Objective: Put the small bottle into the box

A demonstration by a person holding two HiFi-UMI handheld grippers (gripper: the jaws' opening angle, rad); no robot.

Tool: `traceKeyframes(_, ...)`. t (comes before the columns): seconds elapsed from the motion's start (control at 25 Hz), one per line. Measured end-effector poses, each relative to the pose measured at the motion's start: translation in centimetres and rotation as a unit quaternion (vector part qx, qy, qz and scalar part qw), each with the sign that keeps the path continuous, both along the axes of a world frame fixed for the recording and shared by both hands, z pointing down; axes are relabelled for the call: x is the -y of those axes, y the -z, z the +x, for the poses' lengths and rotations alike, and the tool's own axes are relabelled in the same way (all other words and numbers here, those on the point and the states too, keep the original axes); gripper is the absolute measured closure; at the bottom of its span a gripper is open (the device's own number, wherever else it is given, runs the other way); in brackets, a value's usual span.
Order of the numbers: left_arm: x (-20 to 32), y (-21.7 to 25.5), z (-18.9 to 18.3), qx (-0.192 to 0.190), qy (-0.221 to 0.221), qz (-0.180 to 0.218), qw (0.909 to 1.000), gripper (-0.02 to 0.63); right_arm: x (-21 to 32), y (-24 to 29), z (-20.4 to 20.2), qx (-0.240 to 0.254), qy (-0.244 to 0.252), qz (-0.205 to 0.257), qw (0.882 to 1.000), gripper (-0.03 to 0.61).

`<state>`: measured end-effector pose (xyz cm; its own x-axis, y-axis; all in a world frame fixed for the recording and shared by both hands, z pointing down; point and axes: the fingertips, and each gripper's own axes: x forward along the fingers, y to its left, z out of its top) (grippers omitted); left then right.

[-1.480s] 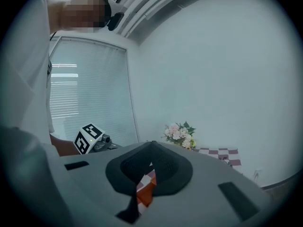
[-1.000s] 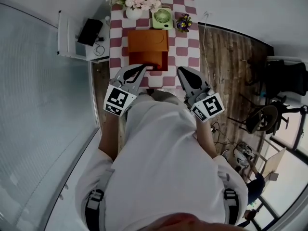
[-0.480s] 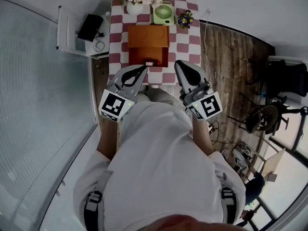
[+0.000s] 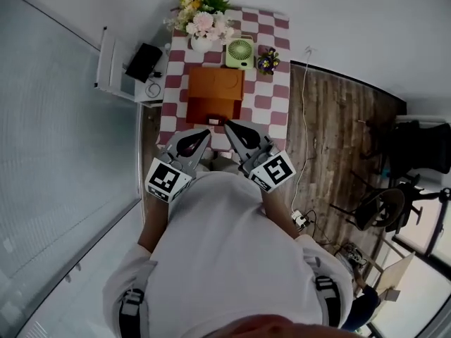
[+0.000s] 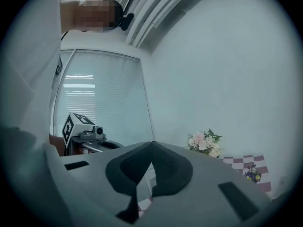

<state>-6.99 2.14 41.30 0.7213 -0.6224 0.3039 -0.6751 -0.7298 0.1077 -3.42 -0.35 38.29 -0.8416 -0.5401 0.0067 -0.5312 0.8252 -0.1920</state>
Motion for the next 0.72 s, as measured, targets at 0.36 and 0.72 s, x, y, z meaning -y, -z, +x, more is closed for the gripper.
traceKeyframes(0.36, 0.2, 0.3, 3.3, 0.007, -0.007, 0.004, 0.9999, 0.612, 1.3, 1.8, 4.0, 0.006, 0.025, 0.053, 0.998, 0.577)
traceKeyframes(0.72, 1.3, 0.6, 4.9, 0.011, -0.014, 0.014, 0.9997, 0.612, 1.8, 0.1, 7.6, 0.032, 0.004, 0.042, 0.999, 0.578)
